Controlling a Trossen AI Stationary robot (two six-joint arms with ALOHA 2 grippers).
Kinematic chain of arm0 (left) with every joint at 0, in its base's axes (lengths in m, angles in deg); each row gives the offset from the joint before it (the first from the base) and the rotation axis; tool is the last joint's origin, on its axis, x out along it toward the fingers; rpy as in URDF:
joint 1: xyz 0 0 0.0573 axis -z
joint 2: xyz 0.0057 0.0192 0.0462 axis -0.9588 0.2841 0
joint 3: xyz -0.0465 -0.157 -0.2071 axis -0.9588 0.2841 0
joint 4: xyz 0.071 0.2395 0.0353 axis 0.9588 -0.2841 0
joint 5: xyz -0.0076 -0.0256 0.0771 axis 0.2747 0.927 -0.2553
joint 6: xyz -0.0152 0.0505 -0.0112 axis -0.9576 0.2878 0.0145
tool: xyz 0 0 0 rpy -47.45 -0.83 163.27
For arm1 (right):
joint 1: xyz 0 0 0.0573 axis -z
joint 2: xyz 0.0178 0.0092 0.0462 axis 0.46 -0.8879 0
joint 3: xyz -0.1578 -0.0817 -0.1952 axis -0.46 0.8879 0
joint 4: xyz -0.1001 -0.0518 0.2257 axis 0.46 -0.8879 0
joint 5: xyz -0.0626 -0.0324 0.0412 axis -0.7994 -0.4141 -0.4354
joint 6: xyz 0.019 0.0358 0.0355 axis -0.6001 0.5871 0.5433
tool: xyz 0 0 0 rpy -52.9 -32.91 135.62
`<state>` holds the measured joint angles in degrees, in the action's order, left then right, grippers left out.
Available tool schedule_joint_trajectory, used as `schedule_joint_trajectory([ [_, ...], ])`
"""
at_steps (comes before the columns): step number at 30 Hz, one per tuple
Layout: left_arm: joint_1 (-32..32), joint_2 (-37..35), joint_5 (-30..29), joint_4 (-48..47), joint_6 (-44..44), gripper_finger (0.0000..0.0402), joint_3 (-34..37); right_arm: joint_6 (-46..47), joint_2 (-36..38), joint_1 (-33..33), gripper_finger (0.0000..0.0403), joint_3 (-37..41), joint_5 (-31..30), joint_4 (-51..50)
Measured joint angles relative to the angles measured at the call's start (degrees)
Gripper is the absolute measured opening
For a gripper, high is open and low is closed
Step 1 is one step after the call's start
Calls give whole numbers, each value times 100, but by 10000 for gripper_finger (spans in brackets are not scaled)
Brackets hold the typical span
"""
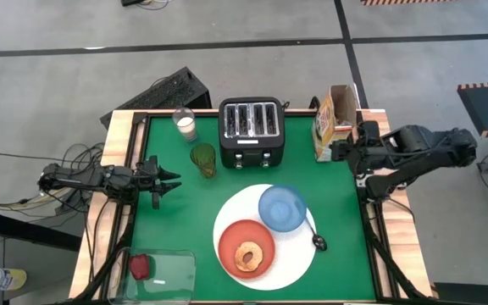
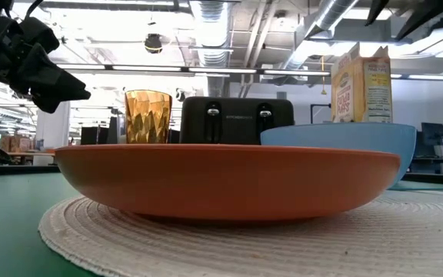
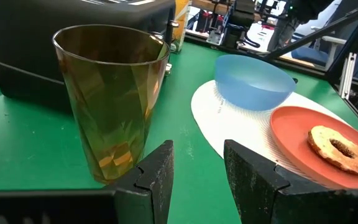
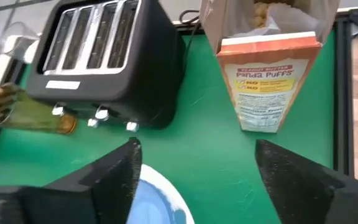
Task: Arrange a breakfast setting
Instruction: Pour the cereal from the cereal box into the blue bowl
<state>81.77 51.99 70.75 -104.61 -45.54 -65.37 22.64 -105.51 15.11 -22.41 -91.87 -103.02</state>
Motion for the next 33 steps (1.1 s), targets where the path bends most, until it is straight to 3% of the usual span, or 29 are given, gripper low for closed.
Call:
schedule_joint_trajectory([
  [5,-1,0,0,0,0,128,0,3,-212,286,394,0,-86,-2],
  [12,1,0,0,0,0,128,0,0,-323,526,398,94,-170,12],
  [18,-1,2,0,0,0,128,0,338,286,380,399,1079,-247,158],
  [25,0,1,0,0,0,128,-2,425,1144,-317,399,2275,-1012,905],
  [33,-1,2,0,0,0,128,-2,475,1378,-361,400,3271,-1632,1471],
])
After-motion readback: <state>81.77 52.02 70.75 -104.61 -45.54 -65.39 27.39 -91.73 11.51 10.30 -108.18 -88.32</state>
